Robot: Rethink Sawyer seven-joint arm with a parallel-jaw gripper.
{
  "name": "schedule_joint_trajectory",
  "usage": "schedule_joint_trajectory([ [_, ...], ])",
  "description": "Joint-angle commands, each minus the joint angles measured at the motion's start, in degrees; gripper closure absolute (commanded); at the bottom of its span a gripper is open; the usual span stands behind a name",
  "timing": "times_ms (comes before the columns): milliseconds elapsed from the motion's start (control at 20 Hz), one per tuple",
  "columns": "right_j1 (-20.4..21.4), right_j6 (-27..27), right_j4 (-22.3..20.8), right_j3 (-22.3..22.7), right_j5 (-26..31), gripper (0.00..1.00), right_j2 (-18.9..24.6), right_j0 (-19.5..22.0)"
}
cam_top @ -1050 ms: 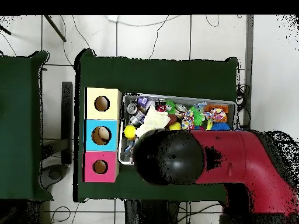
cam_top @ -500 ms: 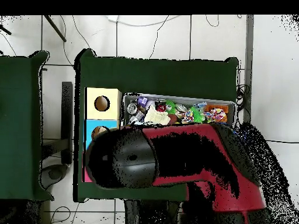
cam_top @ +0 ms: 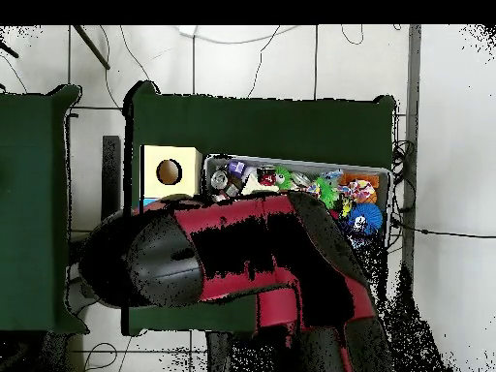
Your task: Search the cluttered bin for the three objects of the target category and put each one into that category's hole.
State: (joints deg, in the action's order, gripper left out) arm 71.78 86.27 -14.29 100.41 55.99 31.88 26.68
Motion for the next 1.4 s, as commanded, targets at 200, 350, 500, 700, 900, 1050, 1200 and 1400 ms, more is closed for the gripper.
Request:
schedule_joint_trajectory([
  [200,-2.5,11.3,1.2,1.0,-8.3,0.00,-5.5,0.0],
  [350,-2.4,11.2,2.3,1.8,-10.0,0.00,-5.8,0.2],
  [500,-2.4,9.4,3.6,2.9,-10.4,0.00,-5.7,0.6],
  [700,-2.0,10.0,4.6,4.9,-12.7,0.00,-7.0,0.3],
  [900,-2.3,9.4,5.3,5.4,-13.7,0.00,-7.6,0.0],
  [1050,-2.7,9.1,5.4,5.6,-14.6,0.00,-8.1,-0.2],
  [1200,-3.4,8.9,4.7,5.8,-16.2,0.00,-8.7,-0.2],
  [1400,-7.5,3.7,0.7,5.4,-14.4,0.00,-9.1,1.8],
])
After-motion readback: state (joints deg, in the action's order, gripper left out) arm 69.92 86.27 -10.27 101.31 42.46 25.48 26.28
